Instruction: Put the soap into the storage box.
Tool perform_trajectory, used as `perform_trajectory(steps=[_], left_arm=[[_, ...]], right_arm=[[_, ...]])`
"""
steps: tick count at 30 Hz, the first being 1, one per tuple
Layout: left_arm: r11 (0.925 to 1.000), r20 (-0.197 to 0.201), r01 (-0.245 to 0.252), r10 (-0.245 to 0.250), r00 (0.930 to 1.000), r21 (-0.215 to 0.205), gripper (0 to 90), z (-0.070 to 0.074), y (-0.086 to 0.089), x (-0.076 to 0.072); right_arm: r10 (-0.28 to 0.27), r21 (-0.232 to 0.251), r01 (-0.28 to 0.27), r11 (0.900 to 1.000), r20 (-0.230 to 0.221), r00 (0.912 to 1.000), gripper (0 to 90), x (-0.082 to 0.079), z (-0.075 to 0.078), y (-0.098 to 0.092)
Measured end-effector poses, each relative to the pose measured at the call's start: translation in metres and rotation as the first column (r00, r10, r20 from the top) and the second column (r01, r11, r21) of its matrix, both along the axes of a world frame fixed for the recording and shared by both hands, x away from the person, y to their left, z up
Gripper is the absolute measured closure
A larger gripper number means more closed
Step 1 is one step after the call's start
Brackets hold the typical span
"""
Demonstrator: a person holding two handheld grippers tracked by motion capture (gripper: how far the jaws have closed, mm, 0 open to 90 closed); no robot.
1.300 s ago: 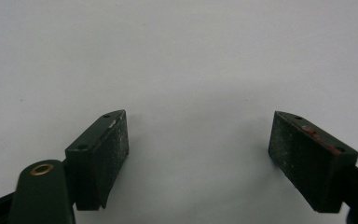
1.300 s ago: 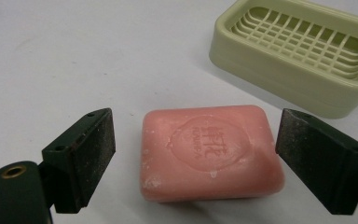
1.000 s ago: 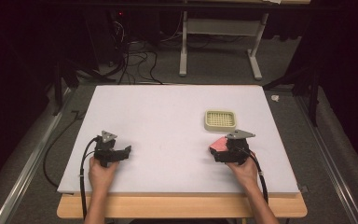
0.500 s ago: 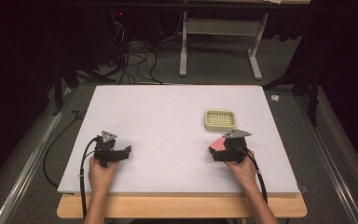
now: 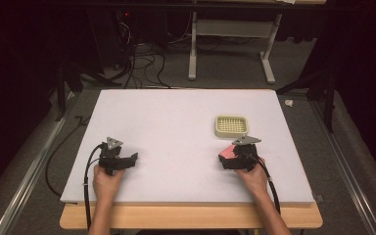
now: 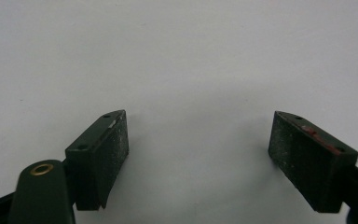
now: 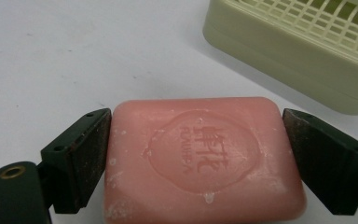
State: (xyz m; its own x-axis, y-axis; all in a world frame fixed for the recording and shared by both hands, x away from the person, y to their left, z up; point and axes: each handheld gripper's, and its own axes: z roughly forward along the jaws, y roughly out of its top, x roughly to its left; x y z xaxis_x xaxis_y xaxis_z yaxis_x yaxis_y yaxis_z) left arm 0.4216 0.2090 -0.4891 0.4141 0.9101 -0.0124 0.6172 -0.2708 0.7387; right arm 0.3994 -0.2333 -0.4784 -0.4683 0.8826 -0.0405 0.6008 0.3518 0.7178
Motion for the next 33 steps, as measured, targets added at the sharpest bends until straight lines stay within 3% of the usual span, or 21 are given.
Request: perform_trajectory(steps=[4, 24, 33], left_arm=[[1.0000, 0.000, 0.000, 0.000, 1.0000, 0.000, 20.6, 0.0000, 0.0000, 0.0000], [1.0000, 0.000, 0.000, 0.000, 1.0000, 0.000, 20.6, 0.0000, 0.0000, 0.0000], [1.0000, 0.000, 0.000, 0.000, 1.0000, 0.000, 20.6, 0.0000, 0.0000, 0.0000]], right_arm=[[0.001, -0.022, -0.002, 1.000, -0.019, 0.9998, 12.0, 0.0008, -0.0042, 0.0013], [-0.010, -0.002, 0.010, 1.000, -0.034, 0.9994, 13.4, 0.0016, -0.0038, -0.0007], [-0.010, 0.016, 0.010, 1.000, -0.025, 0.9996, 13.5, -0.0028, 0.0046, -0.0052]])
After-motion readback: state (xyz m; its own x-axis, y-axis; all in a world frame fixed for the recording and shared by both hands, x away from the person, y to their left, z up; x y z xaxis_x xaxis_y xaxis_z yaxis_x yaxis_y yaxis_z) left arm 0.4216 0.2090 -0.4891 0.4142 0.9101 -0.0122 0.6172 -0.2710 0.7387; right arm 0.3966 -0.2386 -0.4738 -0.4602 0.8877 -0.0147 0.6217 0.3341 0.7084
